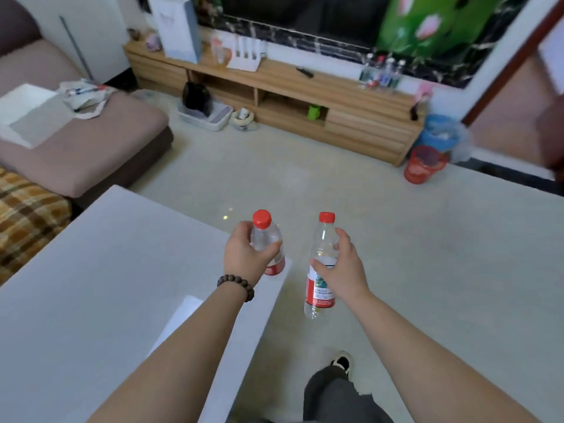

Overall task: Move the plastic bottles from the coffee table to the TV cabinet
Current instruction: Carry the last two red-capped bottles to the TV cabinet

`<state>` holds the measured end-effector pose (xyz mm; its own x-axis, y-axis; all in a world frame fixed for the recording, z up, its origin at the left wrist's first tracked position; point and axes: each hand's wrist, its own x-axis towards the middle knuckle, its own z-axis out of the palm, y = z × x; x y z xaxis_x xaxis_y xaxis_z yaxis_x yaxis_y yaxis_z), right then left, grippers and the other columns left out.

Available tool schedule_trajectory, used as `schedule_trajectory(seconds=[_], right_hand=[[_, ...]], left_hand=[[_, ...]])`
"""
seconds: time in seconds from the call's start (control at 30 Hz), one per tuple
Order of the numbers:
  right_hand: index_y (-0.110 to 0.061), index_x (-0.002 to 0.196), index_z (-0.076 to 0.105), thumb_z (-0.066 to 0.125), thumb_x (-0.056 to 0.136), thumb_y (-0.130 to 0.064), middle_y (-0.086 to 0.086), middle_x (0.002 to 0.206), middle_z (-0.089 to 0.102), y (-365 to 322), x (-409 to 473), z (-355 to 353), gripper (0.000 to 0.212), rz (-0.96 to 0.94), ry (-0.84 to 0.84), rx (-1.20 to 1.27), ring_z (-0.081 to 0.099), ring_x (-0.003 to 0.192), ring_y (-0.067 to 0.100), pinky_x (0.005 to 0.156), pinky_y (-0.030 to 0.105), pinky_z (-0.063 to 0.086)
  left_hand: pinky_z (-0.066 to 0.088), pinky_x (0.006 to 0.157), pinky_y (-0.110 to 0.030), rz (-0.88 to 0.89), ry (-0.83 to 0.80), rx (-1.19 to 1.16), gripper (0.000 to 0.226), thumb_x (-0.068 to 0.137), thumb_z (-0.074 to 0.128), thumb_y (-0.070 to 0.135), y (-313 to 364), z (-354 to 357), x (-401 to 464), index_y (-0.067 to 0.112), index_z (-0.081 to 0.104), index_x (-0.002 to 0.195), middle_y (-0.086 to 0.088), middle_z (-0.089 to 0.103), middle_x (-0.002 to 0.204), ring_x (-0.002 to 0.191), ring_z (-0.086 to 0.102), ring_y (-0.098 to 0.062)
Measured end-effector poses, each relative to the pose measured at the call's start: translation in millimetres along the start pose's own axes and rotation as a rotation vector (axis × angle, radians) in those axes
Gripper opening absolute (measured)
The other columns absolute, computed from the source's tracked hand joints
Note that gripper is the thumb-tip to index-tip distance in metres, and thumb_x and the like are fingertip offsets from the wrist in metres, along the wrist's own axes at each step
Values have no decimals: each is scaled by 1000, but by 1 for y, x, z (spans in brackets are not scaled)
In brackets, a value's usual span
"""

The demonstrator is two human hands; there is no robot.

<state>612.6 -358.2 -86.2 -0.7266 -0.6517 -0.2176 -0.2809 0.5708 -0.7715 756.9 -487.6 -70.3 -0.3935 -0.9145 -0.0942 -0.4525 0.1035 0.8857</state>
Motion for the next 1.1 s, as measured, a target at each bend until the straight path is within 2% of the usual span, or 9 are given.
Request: schedule_trajectory(seconds=[0.17, 0.33, 0.5, 0.73, 0.83, 0.97, 1.03, 1.1], right_hand=[[-33, 141, 27, 74, 76, -28, 3, 129, 48, 51, 56, -85, 80, 33, 75, 47, 55, 105, 20, 82, 28, 42], [-34, 140, 28, 75, 76, -26, 1, 129, 48, 93, 109, -167, 79, 76, 162, 138, 53, 100, 18, 79, 27, 42], [-35, 140, 27, 75, 76, -27, 1, 129, 48, 116, 160, -225, 79, 100, 245, 184, 55, 107, 23, 80, 29, 45], [-36, 141, 26, 73, 79, -27, 0, 133, 46, 129, 241, -263, 78, 125, 271, 226, 54, 110, 23, 84, 32, 49], [-37, 142, 24, 72, 81, -26, 0, 138, 44, 133, 289, -271, 79, 156, 253, 222, 51, 120, 26, 94, 42, 51], [-37, 143, 22, 71, 82, -25, 0, 141, 42, 131, 374, -278, 79, 182, 249, 204, 48, 125, 27, 98, 46, 50], [-36, 143, 22, 72, 81, -25, 0, 140, 42, 123, 423, -281, 80, 176, 244, 195, 49, 123, 26, 97, 44, 50], [-34, 143, 24, 73, 80, -26, 2, 136, 45, 111, 474, -286, 81, 169, 239, 177, 52, 113, 22, 89, 37, 50]], left_hand=[[51, 76, -32, 59, -59, 34, 39, 70, 77, 32, 56, 101, 29, 21, 55, 101, 3, 64, 99, 90, 60, -16], [45, 67, -22, 85, -136, 36, 36, 71, 77, 32, 117, 188, 55, 24, 54, 97, 5, 64, 98, 88, 61, -14], [44, 64, -20, 124, -183, 30, 36, 72, 77, 31, 169, 251, 88, 23, 54, 98, 5, 64, 97, 87, 60, -12], [52, 75, -34, 146, -177, 35, 36, 71, 78, 31, 206, 320, 157, 23, 54, 96, 3, 64, 96, 88, 61, -15], [50, 74, -31, 137, -181, 36, 35, 71, 78, 30, 215, 348, 198, 23, 53, 95, 3, 64, 97, 89, 60, -16], [45, 66, -23, 125, -196, 62, 37, 71, 77, 31, 226, 384, 271, 23, 53, 97, 3, 63, 97, 88, 59, -16], [41, 62, -20, 123, -204, 69, 36, 71, 77, 30, 237, 401, 318, 21, 54, 98, 3, 63, 96, 86, 58, -15], [42, 65, -22, 104, -217, 57, 37, 71, 78, 29, 250, 418, 367, 19, 55, 98, 2, 63, 97, 88, 59, -16]])
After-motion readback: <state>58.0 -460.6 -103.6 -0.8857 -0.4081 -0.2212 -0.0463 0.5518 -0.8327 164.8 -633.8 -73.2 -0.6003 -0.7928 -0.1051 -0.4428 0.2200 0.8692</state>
